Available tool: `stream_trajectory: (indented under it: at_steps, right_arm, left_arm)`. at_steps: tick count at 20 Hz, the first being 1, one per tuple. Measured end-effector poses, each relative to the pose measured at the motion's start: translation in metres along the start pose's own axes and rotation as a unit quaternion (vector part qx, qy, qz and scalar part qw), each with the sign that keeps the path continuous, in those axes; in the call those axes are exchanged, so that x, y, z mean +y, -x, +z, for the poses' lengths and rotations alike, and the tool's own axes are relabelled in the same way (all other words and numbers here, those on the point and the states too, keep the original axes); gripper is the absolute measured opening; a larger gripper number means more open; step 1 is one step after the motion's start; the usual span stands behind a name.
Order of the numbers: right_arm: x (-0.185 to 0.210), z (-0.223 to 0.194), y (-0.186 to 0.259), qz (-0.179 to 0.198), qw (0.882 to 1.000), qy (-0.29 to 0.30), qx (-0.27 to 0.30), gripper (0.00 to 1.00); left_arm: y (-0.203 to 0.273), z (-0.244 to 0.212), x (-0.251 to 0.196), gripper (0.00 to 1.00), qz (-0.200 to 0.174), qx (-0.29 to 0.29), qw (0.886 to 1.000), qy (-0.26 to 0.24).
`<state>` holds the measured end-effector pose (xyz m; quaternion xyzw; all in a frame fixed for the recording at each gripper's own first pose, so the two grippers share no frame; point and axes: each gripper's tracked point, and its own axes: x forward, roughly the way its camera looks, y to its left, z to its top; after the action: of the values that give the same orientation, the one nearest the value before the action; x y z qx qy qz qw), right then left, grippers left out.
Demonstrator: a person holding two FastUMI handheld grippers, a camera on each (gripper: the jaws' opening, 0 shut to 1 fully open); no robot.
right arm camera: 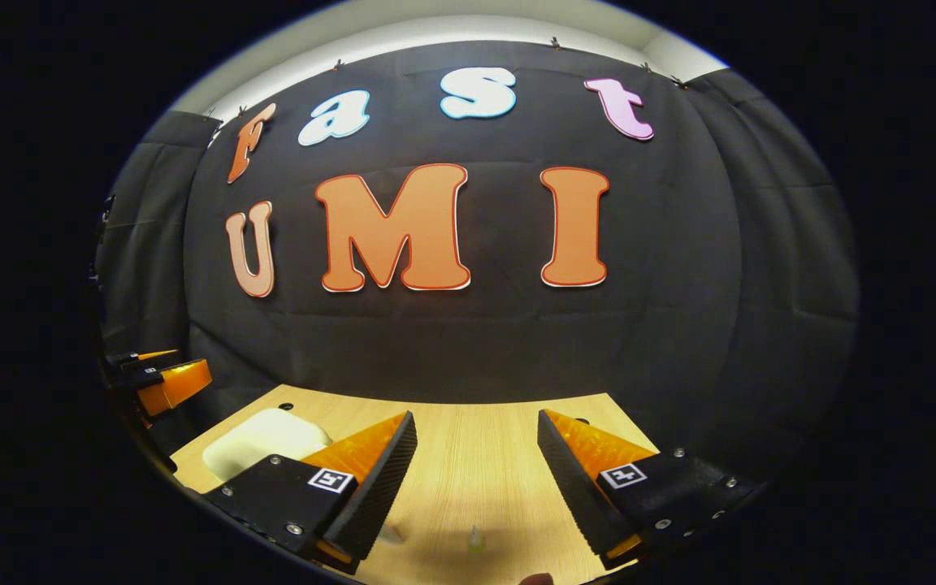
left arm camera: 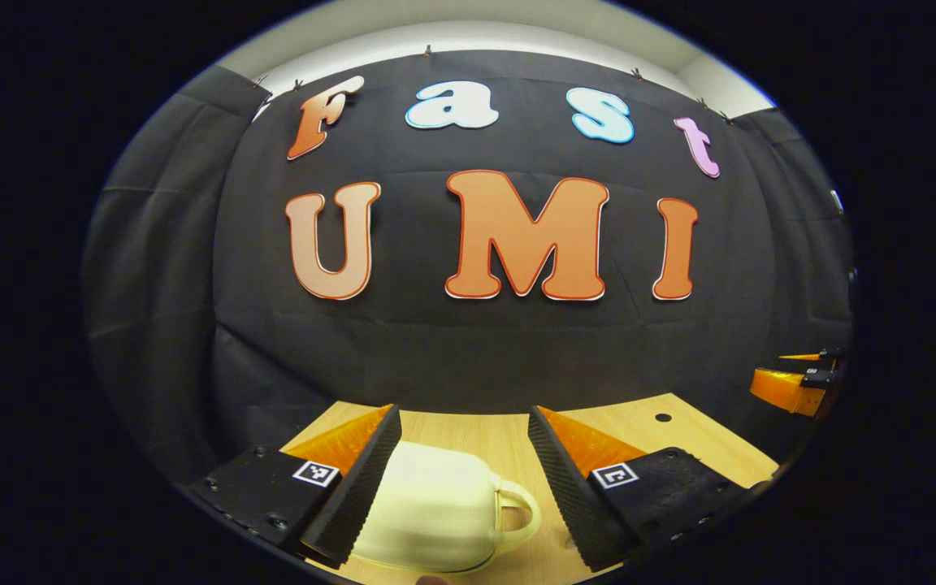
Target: First open the suitcase, pack the skin care products into it, and then close the suitcase.
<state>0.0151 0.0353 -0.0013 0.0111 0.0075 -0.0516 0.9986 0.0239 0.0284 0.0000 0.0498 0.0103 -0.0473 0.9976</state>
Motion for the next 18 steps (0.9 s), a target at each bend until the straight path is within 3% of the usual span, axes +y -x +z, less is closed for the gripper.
stream_trajectory:
  at_steps: [5,11,15,18]
  right_arm:
    - [0.016,-0.010,0.004,-0.003,1.000,0.007,0.014,0.95]
    - [0.002,-0.013,0.007,-0.021,0.999,0.033,0.023,0.95]
    - [-0.006,-0.024,0.010,-0.023,0.999,0.019,0.037,0.95]
    - [-0.015,-0.037,0.014,-0.028,0.998,0.013,0.054,0.95]
  left_arm:
    - [-0.006,-0.004,0.005,0.97,-0.019,0.004,1.000,0.003]
    - [-0.009,-0.009,0.003,0.97,-0.020,0.007,1.000,-0.008]
    - [-0.008,-0.018,-0.009,0.97,-0.021,0.008,0.997,-0.072]
    - [-0.006,-0.034,-0.025,0.98,-0.036,0.013,0.989,-0.142]
